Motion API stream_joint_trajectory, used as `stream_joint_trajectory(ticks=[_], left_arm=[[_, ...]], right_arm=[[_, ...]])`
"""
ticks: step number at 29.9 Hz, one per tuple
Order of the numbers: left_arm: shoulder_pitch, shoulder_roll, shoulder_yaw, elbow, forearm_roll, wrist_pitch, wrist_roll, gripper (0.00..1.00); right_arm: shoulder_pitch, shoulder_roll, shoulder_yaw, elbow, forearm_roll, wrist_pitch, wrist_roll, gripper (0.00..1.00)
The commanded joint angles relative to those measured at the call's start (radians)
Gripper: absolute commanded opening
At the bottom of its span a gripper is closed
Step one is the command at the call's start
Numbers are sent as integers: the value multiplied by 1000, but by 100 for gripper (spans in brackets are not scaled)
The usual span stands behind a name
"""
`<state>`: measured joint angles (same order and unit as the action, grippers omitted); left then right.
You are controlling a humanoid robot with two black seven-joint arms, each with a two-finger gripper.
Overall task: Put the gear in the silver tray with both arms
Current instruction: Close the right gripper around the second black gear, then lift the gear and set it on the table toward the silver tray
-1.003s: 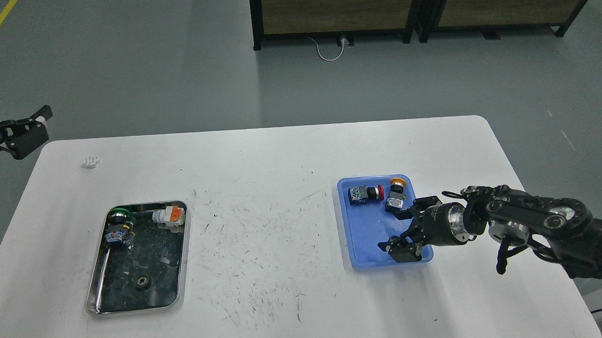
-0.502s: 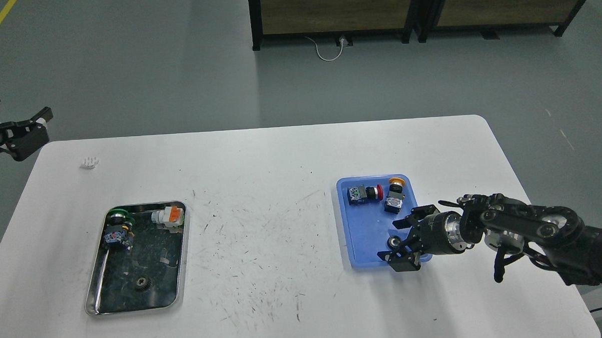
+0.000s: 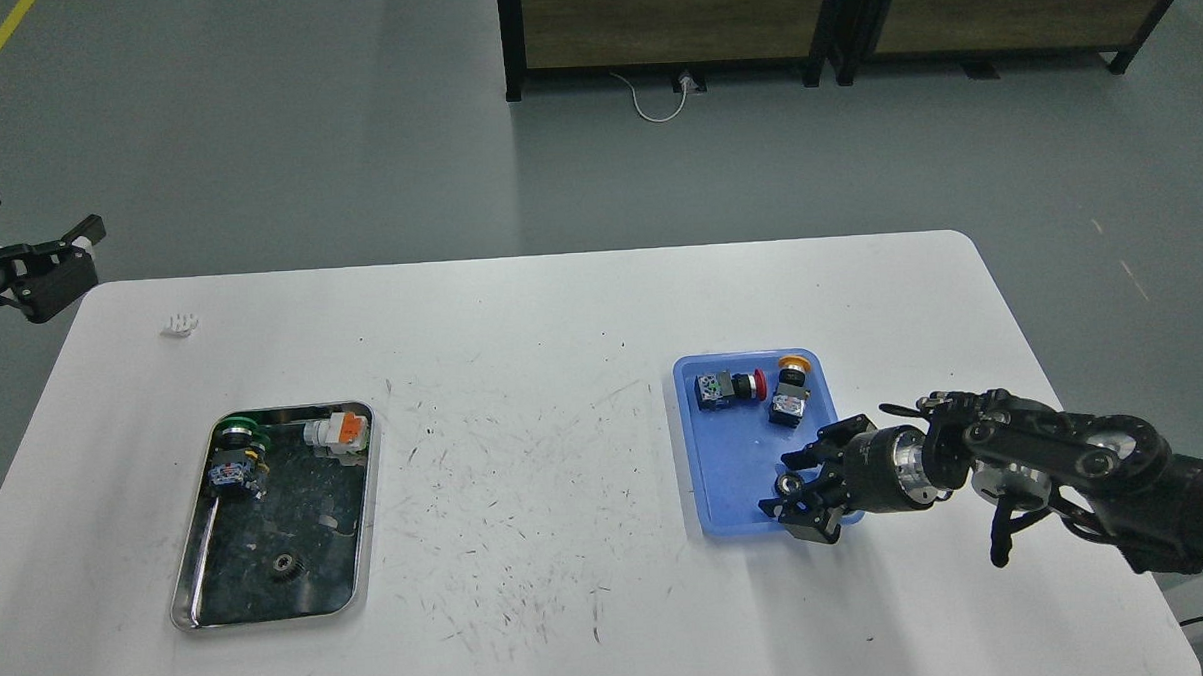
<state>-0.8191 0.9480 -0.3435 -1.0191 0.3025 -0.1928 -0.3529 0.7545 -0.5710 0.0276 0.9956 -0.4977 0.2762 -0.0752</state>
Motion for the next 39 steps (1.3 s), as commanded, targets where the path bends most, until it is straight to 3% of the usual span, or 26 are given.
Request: stream_joint_trajectory(ticks=[1, 14, 19, 29, 39], left_arm=[[0, 0, 1, 1, 1, -1, 0, 97], [0, 0, 0, 8, 1, 1, 0, 97], [0, 0, 1, 8, 1, 1, 2, 97], [3, -5, 8, 8, 1, 1, 5, 97], [-3, -18, 9, 8, 1, 16, 9, 97]], right_arm=[[0, -3, 2, 0, 1, 1, -3, 56], [0, -6, 9, -5, 1, 14, -18, 32], [0, -12, 17, -5, 4, 46, -18, 16], [90, -20, 117, 5, 39, 119, -5, 16], [204, 238, -11, -24, 82, 127, -3, 18]])
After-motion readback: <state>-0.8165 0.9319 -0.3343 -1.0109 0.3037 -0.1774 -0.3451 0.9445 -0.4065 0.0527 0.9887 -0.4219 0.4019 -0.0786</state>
